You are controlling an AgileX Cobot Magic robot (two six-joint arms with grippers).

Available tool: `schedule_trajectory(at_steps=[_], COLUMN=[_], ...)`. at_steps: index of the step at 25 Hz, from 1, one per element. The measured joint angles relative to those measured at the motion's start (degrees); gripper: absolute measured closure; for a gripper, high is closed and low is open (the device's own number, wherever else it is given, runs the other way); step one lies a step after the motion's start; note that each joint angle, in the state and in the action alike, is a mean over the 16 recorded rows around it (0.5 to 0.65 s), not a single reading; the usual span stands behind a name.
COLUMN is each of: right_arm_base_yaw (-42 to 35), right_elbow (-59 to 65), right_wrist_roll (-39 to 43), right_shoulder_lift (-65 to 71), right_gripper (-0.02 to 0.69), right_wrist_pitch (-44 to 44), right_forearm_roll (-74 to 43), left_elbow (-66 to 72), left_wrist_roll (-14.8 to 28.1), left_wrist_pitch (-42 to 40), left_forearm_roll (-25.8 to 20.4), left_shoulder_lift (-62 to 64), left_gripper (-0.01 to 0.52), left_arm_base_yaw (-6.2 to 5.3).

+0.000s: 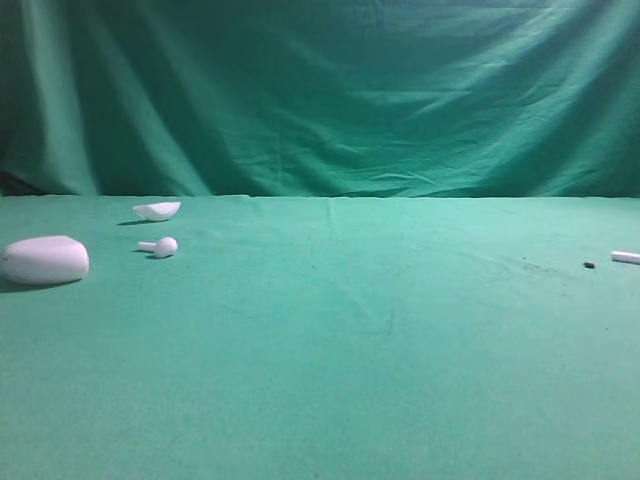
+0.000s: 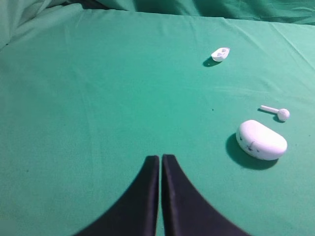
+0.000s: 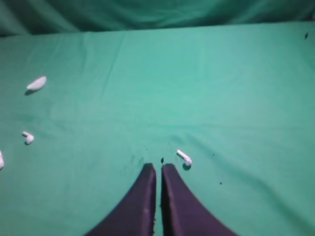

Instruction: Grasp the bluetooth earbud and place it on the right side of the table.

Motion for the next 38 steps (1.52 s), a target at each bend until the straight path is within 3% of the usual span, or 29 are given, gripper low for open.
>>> schedule_trajectory(at_steps=[10,20,38], right_arm_base_yaw=[0.0,-0.05,-6.57], right_elbow=[6.84,11.31,43.26], right_wrist_roll=[-2.85,-2.76,-0.34], right_shoulder_lift=[-19.15,-24.32,-29.22], right_gripper=[0.665,0.665,0.665], right_wrist_pitch=[-4.51,-8.81,-32.87], right_forearm_roll=[0.68,0.42,-1.11], left_elbow=[0.0,0.0,0.0], left_wrist_roll=[0.0,0.0,0.0], left_wrist_pitch=[0.0,0.0,0.0], left_forearm_roll=[0.0,0.0,0.0], left_shoulder_lift=[0.0,0.0,0.0], left_gripper=[0.514,0.514,0.514], left_arm_base_yaw=[0.0,0.0,0.0])
